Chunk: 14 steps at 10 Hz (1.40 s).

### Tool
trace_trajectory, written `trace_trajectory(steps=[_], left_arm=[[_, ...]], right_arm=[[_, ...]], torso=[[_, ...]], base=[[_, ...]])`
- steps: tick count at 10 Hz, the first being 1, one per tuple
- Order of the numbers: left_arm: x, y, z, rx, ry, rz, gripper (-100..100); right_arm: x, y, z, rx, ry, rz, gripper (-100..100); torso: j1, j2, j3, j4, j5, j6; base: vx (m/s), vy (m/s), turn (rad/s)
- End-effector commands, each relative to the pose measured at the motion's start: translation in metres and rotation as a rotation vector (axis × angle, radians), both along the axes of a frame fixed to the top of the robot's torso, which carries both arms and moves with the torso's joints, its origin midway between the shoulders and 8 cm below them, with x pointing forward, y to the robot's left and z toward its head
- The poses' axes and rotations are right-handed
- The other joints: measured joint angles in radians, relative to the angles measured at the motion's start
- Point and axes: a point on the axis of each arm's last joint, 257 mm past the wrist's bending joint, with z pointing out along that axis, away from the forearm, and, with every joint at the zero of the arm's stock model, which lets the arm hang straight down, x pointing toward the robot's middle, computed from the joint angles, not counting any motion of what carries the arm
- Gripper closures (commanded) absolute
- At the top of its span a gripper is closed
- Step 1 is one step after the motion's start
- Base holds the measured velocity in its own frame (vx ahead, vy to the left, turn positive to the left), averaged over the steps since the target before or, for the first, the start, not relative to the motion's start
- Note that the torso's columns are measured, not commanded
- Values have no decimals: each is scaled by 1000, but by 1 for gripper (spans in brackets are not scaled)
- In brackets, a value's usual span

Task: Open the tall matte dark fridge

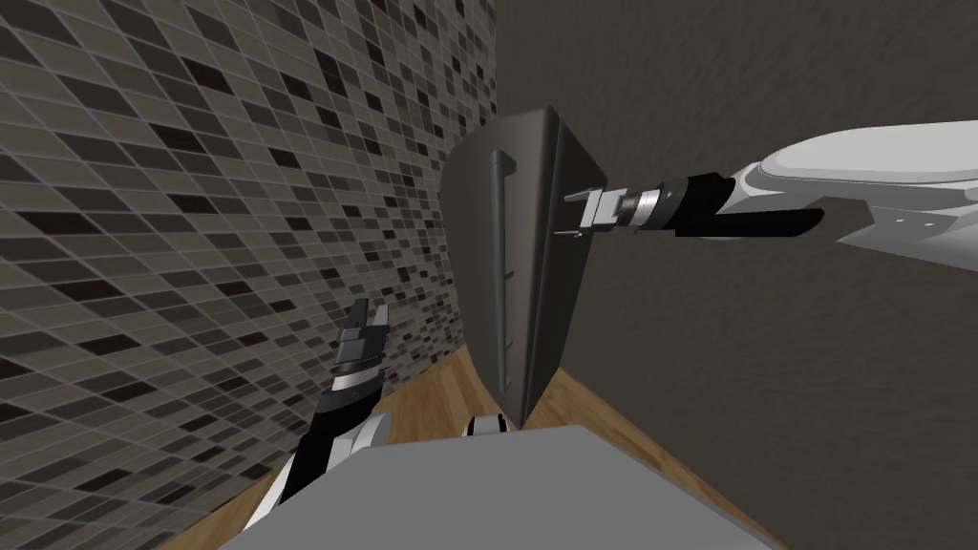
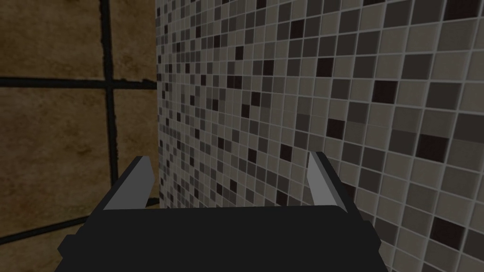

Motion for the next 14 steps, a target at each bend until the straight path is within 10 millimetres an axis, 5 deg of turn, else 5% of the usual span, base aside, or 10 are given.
trace_trajectory(steps=[1, 11, 14], left_arm=[[0, 0, 0, 0, 0, 0, 0], [0, 0, 0, 0, 0, 0, 0], [0, 0, 0, 0, 0, 0, 0]], right_arm=[[-7, 14, 37, -84, -86, -1, -100], [-22, 53, 95, -271, -226, -11, -100], [-17, 40, 72, -235, -178, 0, -100]], torso=[[2, 1, 0, 0, 1, 0], [4, 0, -2, 1, 2, -1], [-6, -2, -1, -2, -3, 4]], base=[[-4, 106, -73], [-4, 54, -42], [19, -10, -113]])
